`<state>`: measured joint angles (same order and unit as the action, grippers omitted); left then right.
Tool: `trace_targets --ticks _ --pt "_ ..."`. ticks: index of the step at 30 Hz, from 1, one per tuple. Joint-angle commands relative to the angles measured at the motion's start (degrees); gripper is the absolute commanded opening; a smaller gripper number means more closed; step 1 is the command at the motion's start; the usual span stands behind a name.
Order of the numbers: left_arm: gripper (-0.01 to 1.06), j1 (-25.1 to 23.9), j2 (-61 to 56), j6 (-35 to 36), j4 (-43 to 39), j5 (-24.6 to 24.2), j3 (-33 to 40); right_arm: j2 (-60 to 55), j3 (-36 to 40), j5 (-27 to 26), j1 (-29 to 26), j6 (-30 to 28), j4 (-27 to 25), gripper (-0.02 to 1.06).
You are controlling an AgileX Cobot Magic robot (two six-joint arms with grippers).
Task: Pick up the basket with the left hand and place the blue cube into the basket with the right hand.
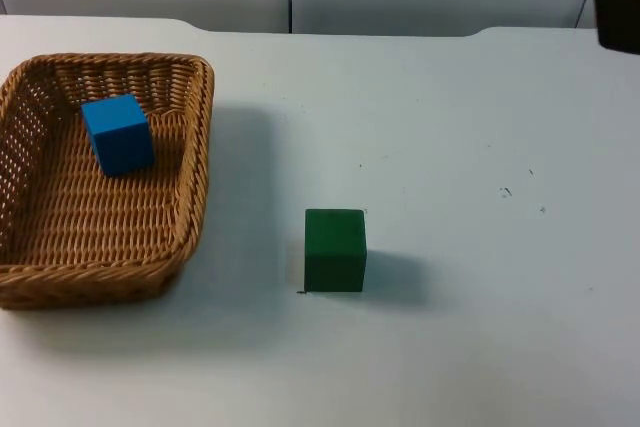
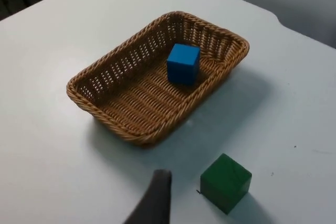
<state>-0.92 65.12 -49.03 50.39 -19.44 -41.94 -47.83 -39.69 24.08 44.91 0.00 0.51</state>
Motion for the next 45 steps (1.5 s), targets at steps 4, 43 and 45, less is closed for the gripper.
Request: trace_targets --ticks 4,43,45 --pt "0.68 -0.1 -11.9 1.2 -0.1 -5.0 0.0 4.7 0.4 1.7 0.2 -0.6 1.7 0.87" --pt "0.68 -0.1 -65.1 37.6 -34.7 -43.9 0.2 45.6 8.4 38.8 0.2 -1.5 -0.5 0.87" --pt "0.68 -0.1 -65.1 37.6 -34.7 -43.8 2.0 47.8 10.2 38.7 0.2 -1.5 -0.8 0.87"
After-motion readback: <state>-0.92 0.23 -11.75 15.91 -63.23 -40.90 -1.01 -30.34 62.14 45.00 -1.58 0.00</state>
